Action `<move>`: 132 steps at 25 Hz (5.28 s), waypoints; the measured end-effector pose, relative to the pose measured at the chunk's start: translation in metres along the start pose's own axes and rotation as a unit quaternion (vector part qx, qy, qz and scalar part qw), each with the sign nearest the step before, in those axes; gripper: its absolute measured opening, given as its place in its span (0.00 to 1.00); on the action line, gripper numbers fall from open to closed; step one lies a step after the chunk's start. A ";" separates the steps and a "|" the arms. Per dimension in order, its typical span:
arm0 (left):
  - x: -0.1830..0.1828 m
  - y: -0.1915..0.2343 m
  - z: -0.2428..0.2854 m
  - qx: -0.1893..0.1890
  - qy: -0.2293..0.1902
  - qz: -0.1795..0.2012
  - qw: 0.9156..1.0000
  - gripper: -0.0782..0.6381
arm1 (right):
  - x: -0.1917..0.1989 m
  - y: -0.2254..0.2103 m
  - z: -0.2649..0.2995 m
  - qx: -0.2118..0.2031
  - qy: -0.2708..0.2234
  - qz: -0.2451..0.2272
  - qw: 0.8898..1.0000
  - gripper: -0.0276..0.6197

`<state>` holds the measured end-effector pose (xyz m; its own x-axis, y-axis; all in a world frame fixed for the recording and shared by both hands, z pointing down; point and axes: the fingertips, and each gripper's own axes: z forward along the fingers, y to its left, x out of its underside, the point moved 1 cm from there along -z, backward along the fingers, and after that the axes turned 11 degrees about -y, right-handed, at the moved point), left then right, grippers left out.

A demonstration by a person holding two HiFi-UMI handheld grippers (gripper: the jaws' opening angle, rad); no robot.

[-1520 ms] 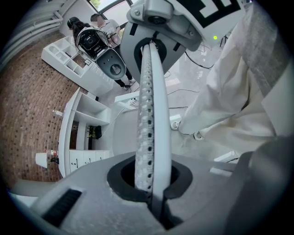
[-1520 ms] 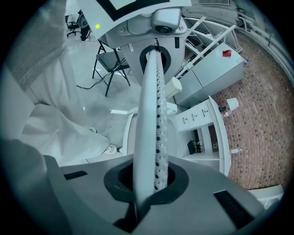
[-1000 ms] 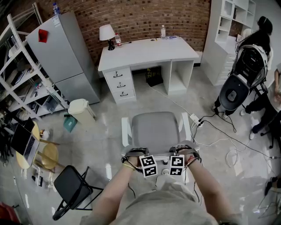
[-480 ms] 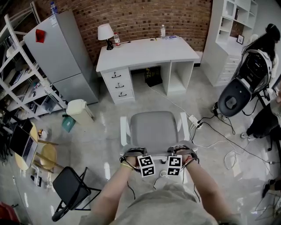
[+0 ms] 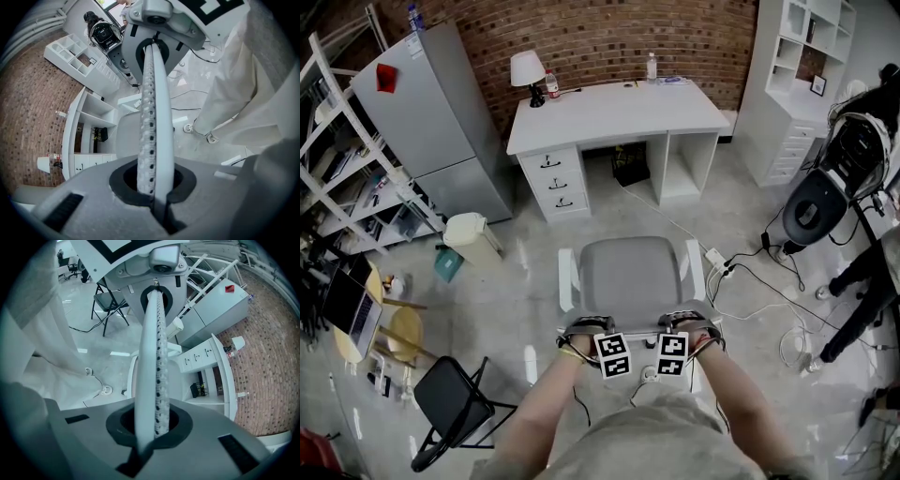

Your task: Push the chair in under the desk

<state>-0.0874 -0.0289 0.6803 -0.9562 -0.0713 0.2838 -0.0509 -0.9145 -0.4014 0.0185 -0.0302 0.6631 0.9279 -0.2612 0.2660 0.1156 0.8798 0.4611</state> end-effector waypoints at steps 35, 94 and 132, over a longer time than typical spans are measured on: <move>-0.004 0.071 0.035 -0.019 0.009 -0.007 1.000 0.13 | 0.032 -0.070 0.029 -0.003 -0.009 -0.019 1.000 0.06; -0.007 0.168 0.082 -0.049 0.025 -0.018 0.998 0.13 | 0.072 -0.165 0.071 0.009 -0.028 -0.058 0.998 0.06; 0.000 0.258 0.121 -0.049 0.026 -0.023 0.998 0.13 | 0.099 -0.255 0.113 0.008 -0.018 -0.057 0.998 0.06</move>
<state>-0.0656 -0.3130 0.6819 -0.9657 -0.0073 0.2594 -0.1204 -0.8729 -0.4728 0.0413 -0.3253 0.6671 0.8954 -0.3741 0.2416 0.2138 0.8370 0.5036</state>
